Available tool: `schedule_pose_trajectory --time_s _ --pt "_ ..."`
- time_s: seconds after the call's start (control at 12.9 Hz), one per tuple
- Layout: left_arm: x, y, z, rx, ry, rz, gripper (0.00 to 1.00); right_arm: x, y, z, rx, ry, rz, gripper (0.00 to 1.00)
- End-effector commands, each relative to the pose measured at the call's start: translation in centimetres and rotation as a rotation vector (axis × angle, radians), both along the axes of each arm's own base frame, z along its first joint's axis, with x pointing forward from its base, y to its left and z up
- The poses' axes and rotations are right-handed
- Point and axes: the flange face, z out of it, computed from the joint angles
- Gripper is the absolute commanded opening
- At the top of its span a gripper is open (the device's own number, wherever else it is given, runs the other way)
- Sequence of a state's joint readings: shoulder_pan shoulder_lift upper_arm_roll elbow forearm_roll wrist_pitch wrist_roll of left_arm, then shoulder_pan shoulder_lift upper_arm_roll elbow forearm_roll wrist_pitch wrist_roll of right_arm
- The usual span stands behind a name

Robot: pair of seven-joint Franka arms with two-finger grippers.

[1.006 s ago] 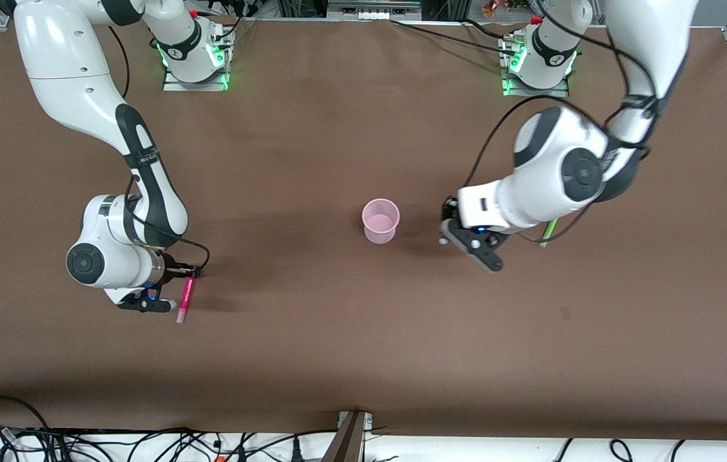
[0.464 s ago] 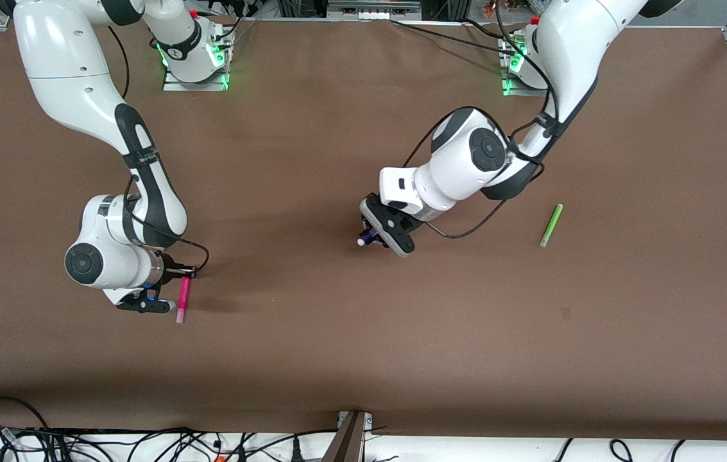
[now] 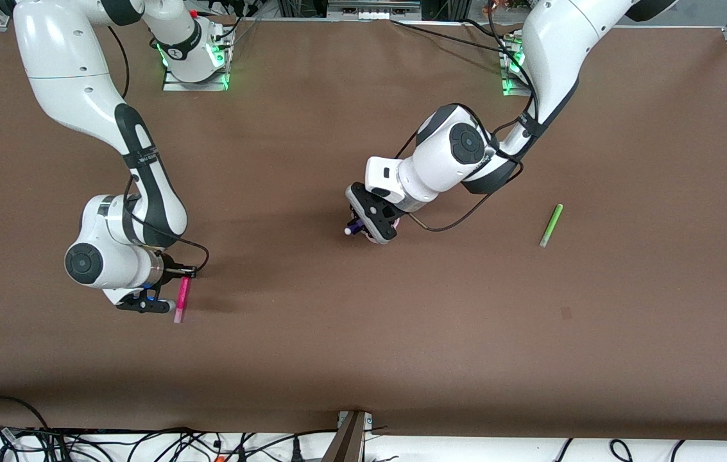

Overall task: Organize pens into pink holder with both arms
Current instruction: 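Carry the blue marker with the left gripper and drop it into the pink cup, then withdraw the left gripper while the right gripper lifts the pink marker toward the cup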

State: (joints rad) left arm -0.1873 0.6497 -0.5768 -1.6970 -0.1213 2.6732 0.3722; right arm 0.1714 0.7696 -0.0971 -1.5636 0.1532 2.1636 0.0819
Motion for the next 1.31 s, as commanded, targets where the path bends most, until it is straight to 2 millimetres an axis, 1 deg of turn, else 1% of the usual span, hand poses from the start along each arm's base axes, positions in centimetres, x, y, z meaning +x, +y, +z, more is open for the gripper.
schedule_pose_trajectory --time_s 0.0,0.08,0.15,0.23,0.39,0.46,0.54,0.62,0.7,0.77,0.85,0.93,1.01,1.16,1.24 --pt "-0.4 0.1 -0.2 -0.005 -0.025 -0.030 0.00 0.2 0.5 0.2 0.018 0.005 0.002 0.08" --pt "-0.6 0.2 -0.6 0.000 -0.017 -0.029 0.00 0.1 0.8 0.3 0.023 0.015 0.002 0.08" --pt "-0.7 0.2 -0.8 0.002 -0.014 -0.032 0.63 0.0 1.0 1.0 0.036 0.021 -0.004 0.08" --pt "-0.7 0.4 -0.7 0.007 -0.017 -0.035 1.00 0.1 1.2 1.7 0.039 0.026 -0.004 0.08" --pt "-0.7 0.4 0.3 0.006 -0.025 -0.032 1.00 0.8 1.6 3.4 0.047 0.044 0.004 0.08" --pt "-0.5 0.7 0.8 0.006 -0.028 -0.023 1.00 0.8 1.7 4.1 0.051 0.069 0.007 0.08" --pt "-0.3 1.0 1.4 0.006 -0.031 -0.019 1.00 1.1 2.2 5.1 0.068 0.083 0.003 0.08" --pt "-0.2 1.4 2.0 0.019 -0.019 -0.024 1.00 1.2 2.6 5.9 0.098 0.102 -0.011 0.08" --pt "0.2 2.3 3.0 0.037 0.004 -0.022 1.00 1.1 3.0 6.2 0.118 0.127 -0.022 0.08" --pt "0.6 3.4 4.3 0.058 0.038 -0.012 1.00 1.1 3.6 6.9 0.126 0.151 -0.042 0.08" --pt "0.6 4.5 6.0 0.092 0.083 0.001 1.00 1.2 4.0 8.1 0.122 0.173 -0.069 0.08" --pt "0.6 5.6 7.9 0.131 0.125 0.009 1.00 1.2 5.1 9.1 0.120 0.196 -0.085 0.08" --pt "-0.1 6.6 9.0 0.189 0.186 0.006 1.00 1.0 6.1 9.7 0.119 0.219 -0.104 0.08" --pt "0.0 9.9 11.2 0.264 0.283 0.077 1.00 0.6 8.3 10.5 0.156 0.267 -0.171 0.08" --pt "0.6 12.3 12.1 0.301 0.306 0.107 1.00 0.2 9.5 10.9 0.180 0.298 -0.220 0.08"
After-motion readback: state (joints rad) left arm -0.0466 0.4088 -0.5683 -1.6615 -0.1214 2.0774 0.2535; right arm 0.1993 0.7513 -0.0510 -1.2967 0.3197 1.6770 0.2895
